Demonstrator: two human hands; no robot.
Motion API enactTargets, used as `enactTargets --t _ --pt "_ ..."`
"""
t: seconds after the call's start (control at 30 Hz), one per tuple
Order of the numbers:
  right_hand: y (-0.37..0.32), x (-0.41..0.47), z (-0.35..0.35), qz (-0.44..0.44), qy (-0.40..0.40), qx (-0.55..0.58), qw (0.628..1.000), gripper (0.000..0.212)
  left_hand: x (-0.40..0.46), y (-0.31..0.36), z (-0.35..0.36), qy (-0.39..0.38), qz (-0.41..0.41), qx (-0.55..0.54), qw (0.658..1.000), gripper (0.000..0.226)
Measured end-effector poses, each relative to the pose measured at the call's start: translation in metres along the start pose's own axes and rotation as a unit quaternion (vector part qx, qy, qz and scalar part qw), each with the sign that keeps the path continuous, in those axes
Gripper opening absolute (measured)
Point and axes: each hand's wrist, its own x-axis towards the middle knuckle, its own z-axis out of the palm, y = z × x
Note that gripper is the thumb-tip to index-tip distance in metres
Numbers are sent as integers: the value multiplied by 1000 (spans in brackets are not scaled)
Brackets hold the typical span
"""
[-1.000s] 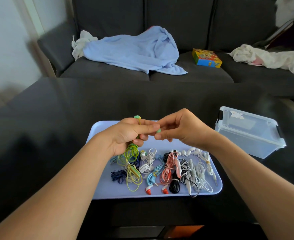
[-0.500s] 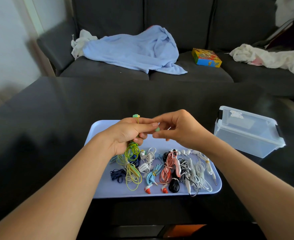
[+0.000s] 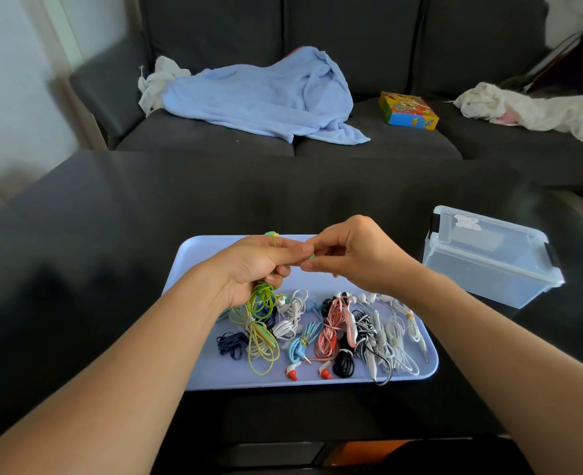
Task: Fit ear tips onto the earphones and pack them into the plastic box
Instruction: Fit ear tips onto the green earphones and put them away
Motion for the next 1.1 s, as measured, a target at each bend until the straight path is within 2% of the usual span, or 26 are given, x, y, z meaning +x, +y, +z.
enactTargets --t 0.23,0.43,0.57,0.73,0.93,1.1 --pt "1 1 2 -21 25 -16 999 20 -1 2 2 4 0 -28 1000 18" --pt "3 1 0 -38 35 -21 998 19 -1 3 2 4 -1 -39 999 10" --pt "1 2 -2 -5 9 11 1000 20 0 4 1 10 -1 -37 999 20" --pt "1 0 -4 11 10 45 999 20 1 3 2 7 1 -30 1000 18" --pt "2 -1 4 -6 41 15 999 17 4 1 0 21 8 -35 999 12" --pt "6 0 3 4 13 -19 1000 17 6 -1 -1 21 5 -29 999 16"
